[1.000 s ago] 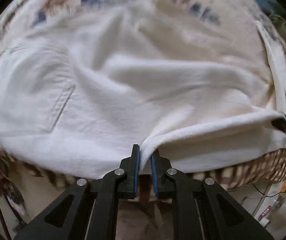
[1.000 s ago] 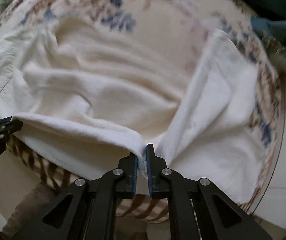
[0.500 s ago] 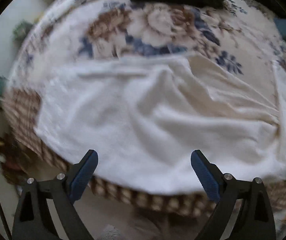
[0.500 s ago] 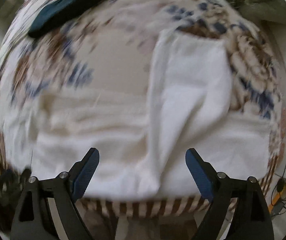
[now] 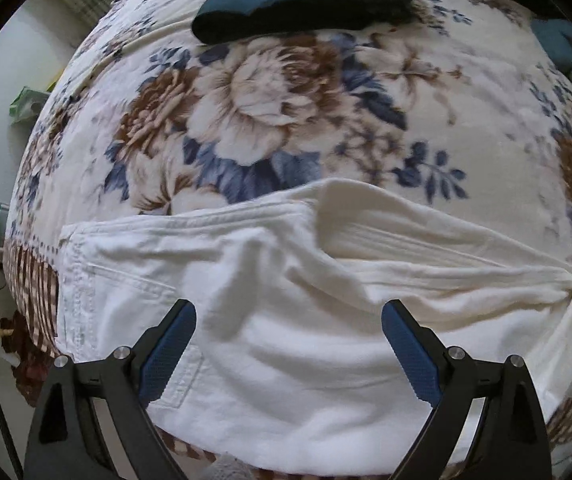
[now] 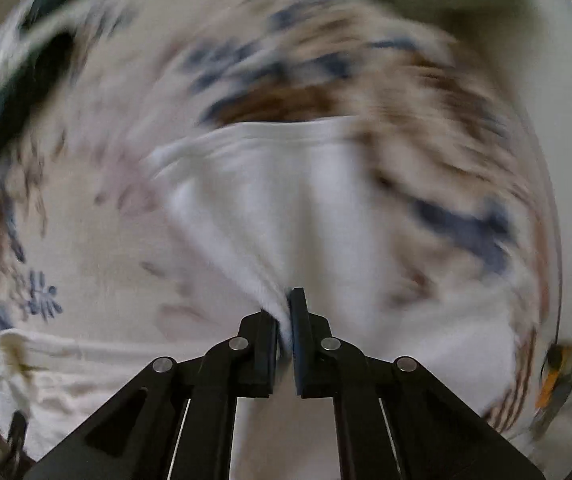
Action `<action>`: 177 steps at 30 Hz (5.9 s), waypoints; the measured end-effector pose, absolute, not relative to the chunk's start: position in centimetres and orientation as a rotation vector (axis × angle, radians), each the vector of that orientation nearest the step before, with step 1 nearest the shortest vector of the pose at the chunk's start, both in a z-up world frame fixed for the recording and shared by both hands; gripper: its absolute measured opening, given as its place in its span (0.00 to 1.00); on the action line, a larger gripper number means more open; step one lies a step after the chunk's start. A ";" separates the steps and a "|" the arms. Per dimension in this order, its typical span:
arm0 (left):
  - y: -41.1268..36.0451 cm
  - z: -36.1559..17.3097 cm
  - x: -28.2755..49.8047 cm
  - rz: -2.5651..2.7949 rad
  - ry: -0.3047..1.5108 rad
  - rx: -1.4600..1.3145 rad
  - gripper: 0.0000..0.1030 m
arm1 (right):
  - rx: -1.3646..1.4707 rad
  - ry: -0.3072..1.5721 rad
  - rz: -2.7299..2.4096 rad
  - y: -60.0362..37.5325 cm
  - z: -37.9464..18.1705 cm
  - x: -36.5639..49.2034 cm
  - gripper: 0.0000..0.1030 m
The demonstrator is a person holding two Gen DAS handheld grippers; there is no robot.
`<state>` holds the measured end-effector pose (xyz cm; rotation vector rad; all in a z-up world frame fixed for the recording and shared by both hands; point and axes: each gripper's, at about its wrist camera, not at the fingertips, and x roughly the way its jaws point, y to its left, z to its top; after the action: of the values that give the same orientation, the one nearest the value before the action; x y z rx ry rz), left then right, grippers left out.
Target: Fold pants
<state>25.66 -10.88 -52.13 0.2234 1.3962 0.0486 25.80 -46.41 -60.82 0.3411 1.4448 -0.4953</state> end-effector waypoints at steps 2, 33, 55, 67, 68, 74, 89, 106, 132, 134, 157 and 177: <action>-11.5 -52.2 25.0 0.041 1.410 0.225 0.92 | 0.434 1.375 -0.583 -49.8 -57.9 20.0 0.06; -20.5 -53.7 20.4 -0.013 1.359 0.406 0.92 | 0.539 1.367 -0.885 -61.6 -59.8 1.4 0.04; -9.6 -55.2 26.6 0.094 1.546 -0.057 0.91 | -0.278 1.690 0.015 -40.4 -63.6 22.3 0.59; -10.3 -57.9 30.2 -0.015 1.597 -0.276 0.05 | -0.229 1.666 -0.014 -40.4 -64.0 22.4 0.06; -10.6 -57.7 30.3 -0.018 1.582 -0.269 0.03 | -0.191 1.650 -0.032 -40.8 -63.6 22.1 0.06; -11.8 -57.8 33.4 -0.024 1.526 -0.185 0.02 | -0.165 1.620 -0.094 -41.0 -64.0 21.6 0.06; -4.6 -58.0 30.8 0.046 1.691 -0.444 0.62 | -0.028 1.621 0.283 -31.9 -60.4 25.9 0.53; -7.5 -59.6 33.9 0.006 1.610 -0.304 0.07 | -0.146 1.563 0.195 -27.7 -60.6 28.1 0.03; -18.6 -60.9 18.5 -0.224 1.662 0.147 0.94 | 1.283 1.064 -0.672 -63.4 -61.1 -7.9 0.64; -18.9 -61.7 18.4 -0.217 1.654 0.185 0.94 | 1.336 1.007 -0.648 -65.2 -62.6 -8.3 0.64; -20.8 -64.4 20.9 -0.137 1.701 0.168 1.00 | 1.395 0.870 -0.341 -63.1 -66.3 -1.4 0.22; -18.8 -59.4 22.1 -0.027 1.566 0.349 1.00 | 1.055 0.873 -0.451 -53.7 -53.1 3.9 0.08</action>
<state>22.06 -18.75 -59.44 0.3487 1.5664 -0.0273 3.87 -53.68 -53.14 1.0546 0.8727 -0.4513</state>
